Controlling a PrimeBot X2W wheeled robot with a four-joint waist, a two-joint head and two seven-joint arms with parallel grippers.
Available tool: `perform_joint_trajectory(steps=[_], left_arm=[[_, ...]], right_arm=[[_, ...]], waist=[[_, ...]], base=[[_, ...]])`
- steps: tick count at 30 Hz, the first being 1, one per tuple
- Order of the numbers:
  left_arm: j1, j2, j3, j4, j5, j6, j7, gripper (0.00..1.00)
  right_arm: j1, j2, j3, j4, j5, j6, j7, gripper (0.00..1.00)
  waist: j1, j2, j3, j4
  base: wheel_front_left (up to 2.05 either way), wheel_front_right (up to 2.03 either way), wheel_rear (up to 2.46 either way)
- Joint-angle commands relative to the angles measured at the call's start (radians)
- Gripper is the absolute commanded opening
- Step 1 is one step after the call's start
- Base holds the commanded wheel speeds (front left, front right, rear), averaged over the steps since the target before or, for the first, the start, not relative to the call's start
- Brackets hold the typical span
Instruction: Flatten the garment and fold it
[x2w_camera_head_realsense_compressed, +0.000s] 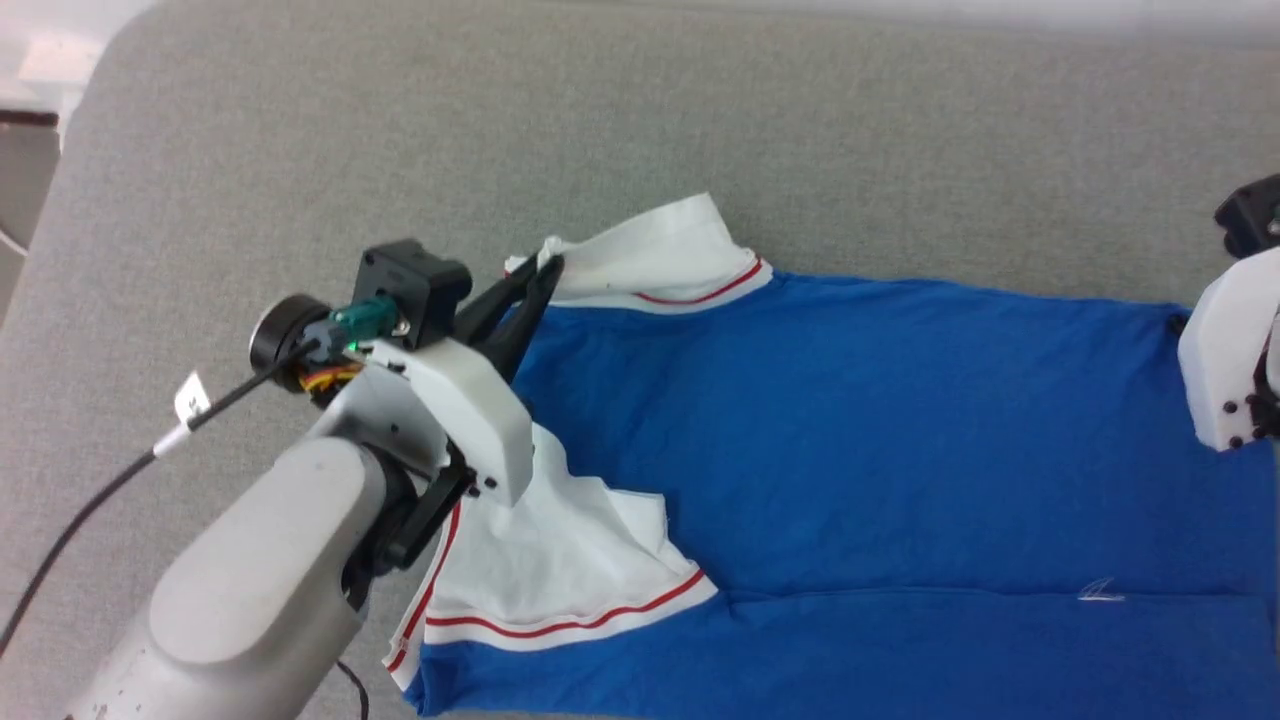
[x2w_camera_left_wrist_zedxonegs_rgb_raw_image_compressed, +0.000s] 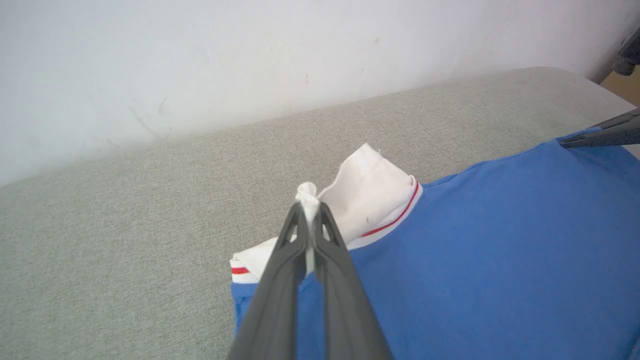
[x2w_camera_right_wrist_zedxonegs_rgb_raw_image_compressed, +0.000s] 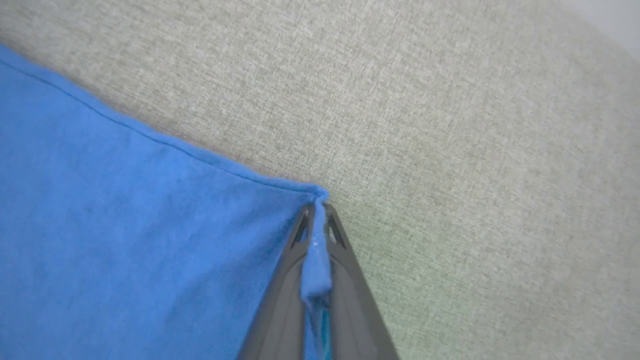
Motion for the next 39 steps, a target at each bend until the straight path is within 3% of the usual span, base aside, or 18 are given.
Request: perform_joint_trajectory(steps=[1,9,20,27,34,39], left_arm=[[0.029,0.003,0.006,0.002,-0.013,0.013,-0.012,0.0],[0.213,0.065,0.059,-0.079,-0.087,0.094,-0.024,0.0],[0.477,0.124,0.03,-0.181,-0.148,0.179,0.009,0.0],[0.542,0.14,0.017,-0.141,-0.176,0.18,0.021,0.0],[0.553,0.165,-0.021,-0.077,-0.177,0.17,0.087,0.0],[0.536,0.153,-0.055,-0.034,-0.172,0.148,0.122,0.0]], right_arm=[[0.021,0.006,0.01,-0.002,0.01,-0.001,-0.021,0.0],[0.139,0.001,-0.016,-0.087,0.035,-0.001,-0.157,0.0],[0.421,0.006,-0.127,-0.233,0.039,-0.001,-0.18,0.0],[0.553,0.021,-0.178,-0.317,0.02,-0.001,-0.137,0.0],[0.601,0.007,-0.132,-0.358,-0.005,-0.001,-0.087,0.0],[0.6,-0.014,-0.087,-0.33,-0.037,-0.001,-0.087,0.0]], waist=[[-0.0001,0.0,-0.048,-0.019],[-0.0001,0.0,-0.174,-0.048],[-0.0001,0.0,-0.242,-0.055],[-0.0001,0.0,-0.244,-0.05],[-0.0001,0.0,-0.244,-0.048],[-0.0001,0.0,-0.242,-0.042]], base=[[0.0,0.0,0.0],[0.0,0.0,0.0],[0.0,0.0,0.0],[0.0,0.0,0.0],[0.0,0.0,0.0],[0.0,0.0,0.0]])
